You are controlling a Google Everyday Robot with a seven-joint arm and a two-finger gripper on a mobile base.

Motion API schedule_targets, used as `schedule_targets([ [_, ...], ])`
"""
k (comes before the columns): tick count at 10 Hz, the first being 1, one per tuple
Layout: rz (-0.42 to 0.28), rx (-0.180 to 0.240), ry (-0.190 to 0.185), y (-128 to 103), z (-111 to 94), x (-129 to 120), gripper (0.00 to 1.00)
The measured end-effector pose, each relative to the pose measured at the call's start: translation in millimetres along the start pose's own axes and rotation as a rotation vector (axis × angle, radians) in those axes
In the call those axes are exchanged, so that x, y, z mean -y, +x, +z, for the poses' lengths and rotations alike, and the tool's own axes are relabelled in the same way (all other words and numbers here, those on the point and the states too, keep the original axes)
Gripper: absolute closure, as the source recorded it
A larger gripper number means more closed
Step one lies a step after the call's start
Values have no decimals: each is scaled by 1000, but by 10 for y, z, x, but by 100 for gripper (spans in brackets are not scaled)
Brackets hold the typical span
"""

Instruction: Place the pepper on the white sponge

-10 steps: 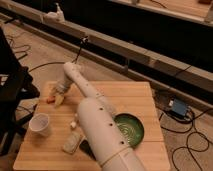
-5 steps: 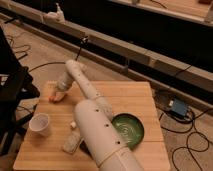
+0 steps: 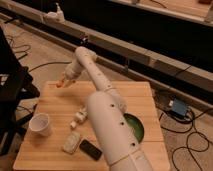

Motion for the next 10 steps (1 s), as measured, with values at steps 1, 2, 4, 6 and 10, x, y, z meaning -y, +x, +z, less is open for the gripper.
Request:
schedule_targets([
  [1, -25, -4, 9, -24, -233, -58, 88],
  [2, -63, -26, 5, -31, -444, -203, 88],
  [4, -130, -87, -19, -27, -675, -596, 88],
  [6, -143, -109, -44, -112, -777, -1091, 88],
  [10, -114, -82, -127, -388, -786, -1962, 88],
])
